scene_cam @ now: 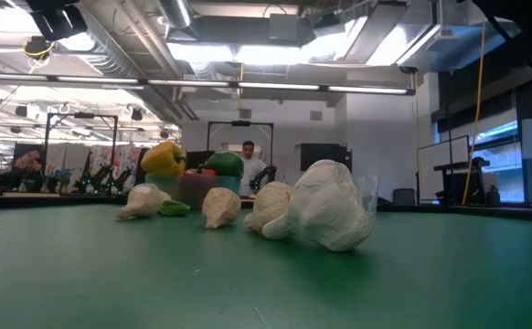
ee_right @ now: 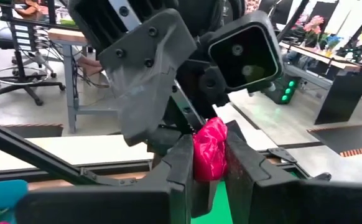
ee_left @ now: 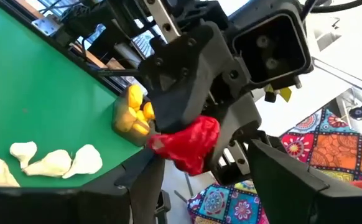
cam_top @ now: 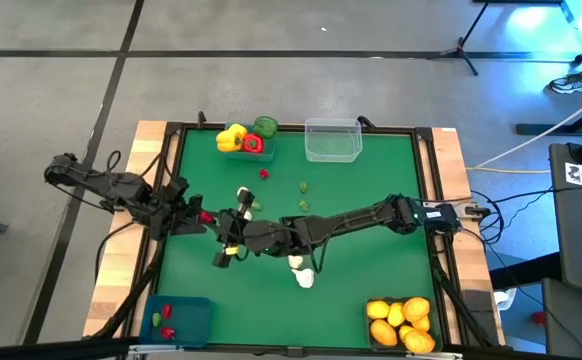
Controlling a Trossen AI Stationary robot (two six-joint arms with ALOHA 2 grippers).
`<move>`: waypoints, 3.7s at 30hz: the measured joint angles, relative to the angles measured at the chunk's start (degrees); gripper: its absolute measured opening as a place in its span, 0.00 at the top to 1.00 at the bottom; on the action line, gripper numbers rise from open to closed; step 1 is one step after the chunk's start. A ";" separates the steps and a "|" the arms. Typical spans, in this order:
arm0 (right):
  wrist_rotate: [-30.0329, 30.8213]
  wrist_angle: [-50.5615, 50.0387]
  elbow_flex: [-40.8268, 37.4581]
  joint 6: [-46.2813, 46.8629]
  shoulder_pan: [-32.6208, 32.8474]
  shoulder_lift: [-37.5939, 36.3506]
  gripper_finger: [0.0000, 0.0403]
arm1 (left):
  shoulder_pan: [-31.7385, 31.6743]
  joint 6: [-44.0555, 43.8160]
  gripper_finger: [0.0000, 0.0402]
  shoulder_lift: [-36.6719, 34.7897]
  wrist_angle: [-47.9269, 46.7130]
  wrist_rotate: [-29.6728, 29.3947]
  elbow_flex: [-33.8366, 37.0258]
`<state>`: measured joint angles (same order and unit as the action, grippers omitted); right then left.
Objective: Sort produce into baskets
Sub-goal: Put the red chili pepper into the blue bin
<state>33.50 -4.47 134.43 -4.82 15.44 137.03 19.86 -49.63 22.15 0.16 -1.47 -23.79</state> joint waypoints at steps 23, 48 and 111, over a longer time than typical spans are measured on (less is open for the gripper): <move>-2.05 -3.17 -0.02 1.95 0.66 0.00 0.86 | -0.02 -0.56 0.44 0.03 0.04 -3.96 0.00; -1.37 -3.09 0.48 -1.48 0.29 0.00 0.86 | -0.02 -1.48 0.45 0.03 -0.04 -4.09 0.00; 1.39 -6.05 0.57 -2.99 -0.41 0.02 0.42 | -0.02 -0.82 0.65 0.48 -2.42 -5.41 0.00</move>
<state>34.89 -10.52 135.00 -7.81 15.03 137.05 19.84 -50.46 22.63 -2.26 -6.88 -23.79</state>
